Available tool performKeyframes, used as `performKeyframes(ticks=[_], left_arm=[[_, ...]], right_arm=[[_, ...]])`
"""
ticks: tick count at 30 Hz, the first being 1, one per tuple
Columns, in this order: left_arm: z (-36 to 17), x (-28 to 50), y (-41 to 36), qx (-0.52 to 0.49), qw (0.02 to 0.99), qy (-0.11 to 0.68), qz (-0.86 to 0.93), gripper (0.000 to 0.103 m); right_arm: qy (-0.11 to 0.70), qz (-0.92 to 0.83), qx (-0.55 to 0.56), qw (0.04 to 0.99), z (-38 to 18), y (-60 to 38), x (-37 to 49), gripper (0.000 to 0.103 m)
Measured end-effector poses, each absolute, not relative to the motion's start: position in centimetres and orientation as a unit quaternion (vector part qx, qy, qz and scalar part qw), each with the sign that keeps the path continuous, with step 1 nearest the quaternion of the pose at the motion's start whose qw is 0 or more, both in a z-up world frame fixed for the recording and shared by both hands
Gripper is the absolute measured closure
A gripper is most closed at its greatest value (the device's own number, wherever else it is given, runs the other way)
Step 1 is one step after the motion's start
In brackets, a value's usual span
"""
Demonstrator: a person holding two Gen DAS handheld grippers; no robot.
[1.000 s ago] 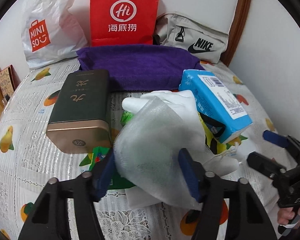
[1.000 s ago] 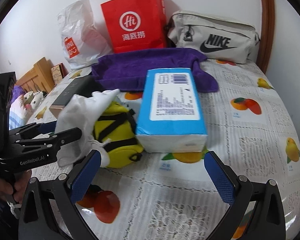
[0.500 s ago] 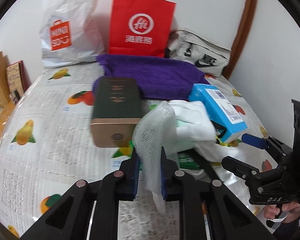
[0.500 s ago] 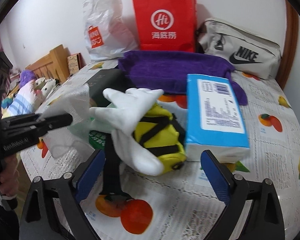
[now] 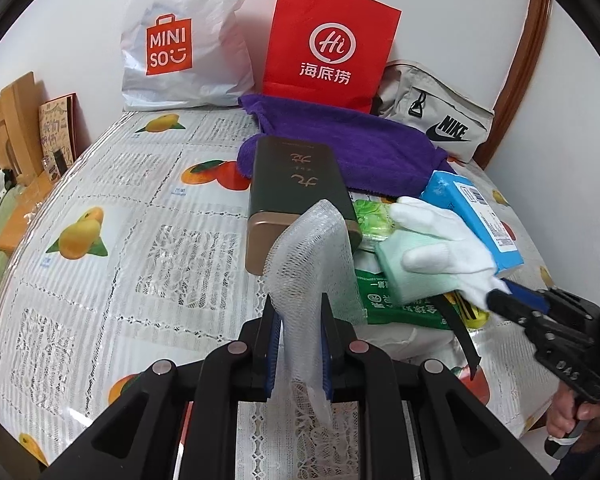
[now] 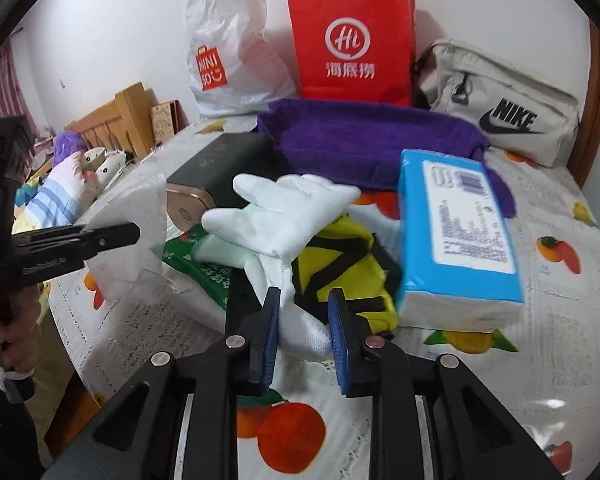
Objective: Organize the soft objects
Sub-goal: 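Grasp the white glove with the right tool while the left tool holds the mesh bag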
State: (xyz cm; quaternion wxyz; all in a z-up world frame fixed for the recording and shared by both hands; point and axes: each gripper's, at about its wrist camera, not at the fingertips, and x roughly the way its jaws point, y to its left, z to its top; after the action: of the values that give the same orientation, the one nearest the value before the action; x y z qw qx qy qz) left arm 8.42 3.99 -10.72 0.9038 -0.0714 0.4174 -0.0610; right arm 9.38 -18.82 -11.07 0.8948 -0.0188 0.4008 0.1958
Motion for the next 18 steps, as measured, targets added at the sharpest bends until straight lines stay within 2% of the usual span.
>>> performKeyframes(ticks=[9, 13, 18], left_arm=[[-10.8, 7.7, 4.8, -0.075, 0.903, 0.421, -0.045, 0.087], [-11.0, 7.3, 5.0, -0.076, 0.902, 0.423, -0.039, 0.087], [-11.6, 7.3, 4.8, -0.075, 0.899, 0.43, -0.039, 0.087]], right_arm=[[0.369, 0.21, 0.009, 0.905, -8.2, -22.0, 5.9, 0.085], [0.382, 0.179, 0.014, 0.906, -8.8, -24.9, 4.2, 0.089], [0.416, 0.137, 0.035, 0.898, -11.1, -28.2, 3.3, 0.089]])
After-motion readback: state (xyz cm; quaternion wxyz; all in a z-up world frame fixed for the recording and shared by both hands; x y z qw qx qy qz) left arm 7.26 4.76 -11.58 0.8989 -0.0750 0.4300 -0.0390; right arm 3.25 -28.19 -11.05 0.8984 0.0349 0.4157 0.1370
